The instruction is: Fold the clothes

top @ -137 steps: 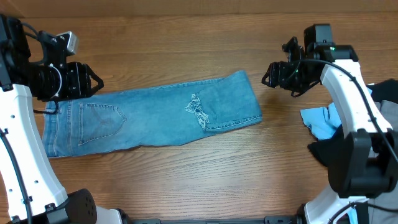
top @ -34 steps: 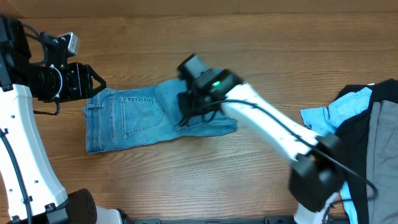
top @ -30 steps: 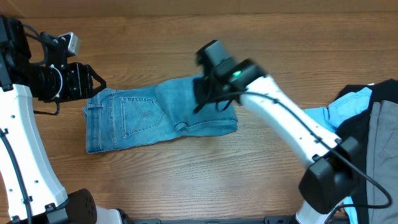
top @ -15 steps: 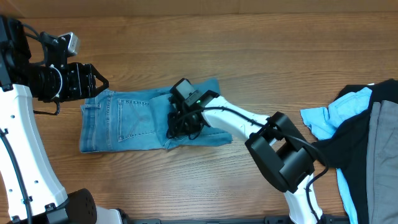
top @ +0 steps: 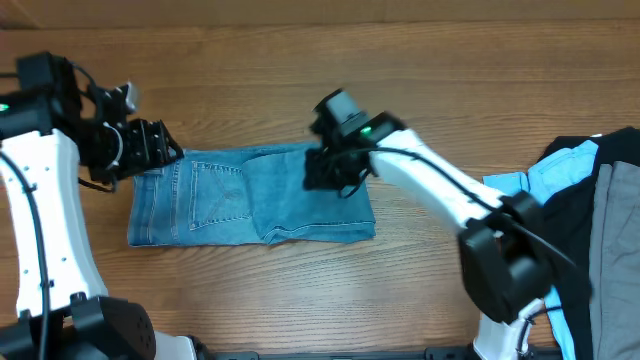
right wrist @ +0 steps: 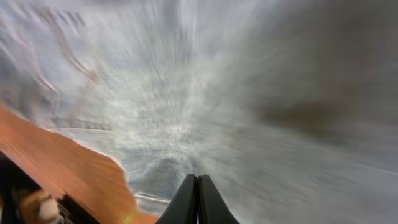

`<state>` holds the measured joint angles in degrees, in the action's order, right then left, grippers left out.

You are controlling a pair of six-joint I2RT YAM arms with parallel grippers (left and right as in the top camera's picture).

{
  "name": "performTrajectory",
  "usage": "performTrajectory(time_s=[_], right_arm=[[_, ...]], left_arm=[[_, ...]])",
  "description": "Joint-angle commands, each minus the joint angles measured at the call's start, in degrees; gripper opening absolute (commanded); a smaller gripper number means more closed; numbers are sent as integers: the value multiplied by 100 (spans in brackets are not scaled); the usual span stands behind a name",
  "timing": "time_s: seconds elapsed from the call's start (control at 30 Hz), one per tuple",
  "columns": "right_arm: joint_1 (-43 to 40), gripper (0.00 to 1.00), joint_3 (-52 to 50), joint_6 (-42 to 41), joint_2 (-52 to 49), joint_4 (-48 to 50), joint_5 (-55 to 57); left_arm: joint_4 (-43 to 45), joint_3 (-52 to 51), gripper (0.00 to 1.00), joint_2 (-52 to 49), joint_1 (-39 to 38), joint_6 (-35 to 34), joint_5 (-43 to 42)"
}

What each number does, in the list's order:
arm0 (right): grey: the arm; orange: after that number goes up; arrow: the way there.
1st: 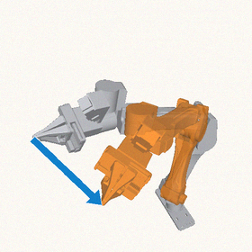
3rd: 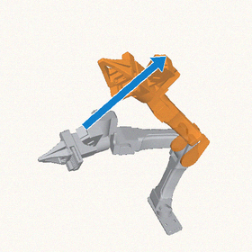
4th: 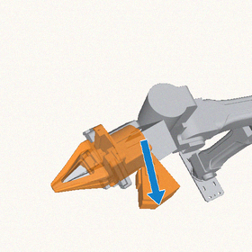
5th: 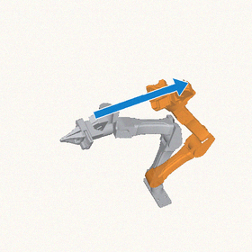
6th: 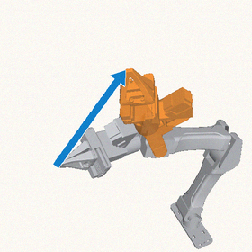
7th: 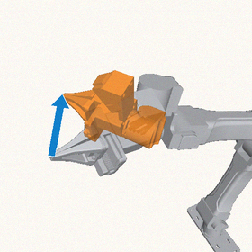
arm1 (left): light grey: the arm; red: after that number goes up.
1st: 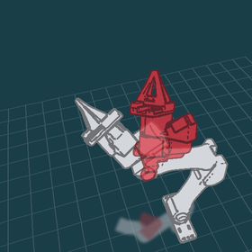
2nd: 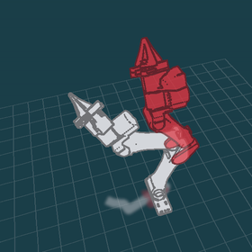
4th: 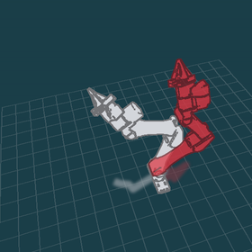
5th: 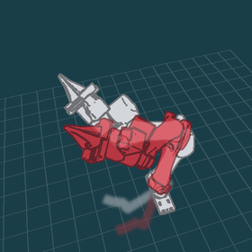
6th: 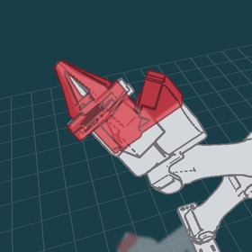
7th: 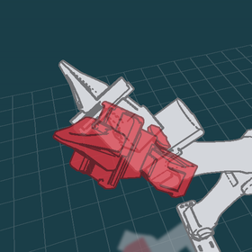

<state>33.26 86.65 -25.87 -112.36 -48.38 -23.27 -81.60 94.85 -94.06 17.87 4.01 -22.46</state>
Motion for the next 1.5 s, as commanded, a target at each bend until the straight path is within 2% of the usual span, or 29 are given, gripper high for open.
performTrajectory(time_s=[0.0,0.03,0.23,0.43,0.57,0.73,0.9,1.13,1.33,1.47], right_arm=[[-138,4,-24,33,103,-146,492],[-142,4,-120,26,63,-144,632],[-146,4,-649,-463,-422,-125,761],[-146,4,-678,-461,-555,-125,767],[-151,4,-678,-461,-555,-142,780],[-151,4,-678,-461,-555,-144,780],[-151,4,-678,-437,-555,-149,782],[-151,4,-678,-437,-555,-214,780],[-151,4,-678,-439,-555,-214,780],[-151,4,-678,-437,-555,-214,780]], left_arm=[[579,-960,79,26,37,-299,63],[743,-1172,82,4,57,-299,63],[1641,-2164,87,-229,455,-573,570],[1869,-2264,86,-291,1034,-584,990],[2127,-2304,91,-315,1600,-835,1191],[2675,-2728,100,-490,2085,-804,697],[2983,-2999,100,-1093,2153,-199,-496],[3338,-2999,98,-2057,2070,-111,-551],[3366,-2999,70,-2522,2061,37,-619],[3364,-2997,49,-2529,2059,295,-1093]])
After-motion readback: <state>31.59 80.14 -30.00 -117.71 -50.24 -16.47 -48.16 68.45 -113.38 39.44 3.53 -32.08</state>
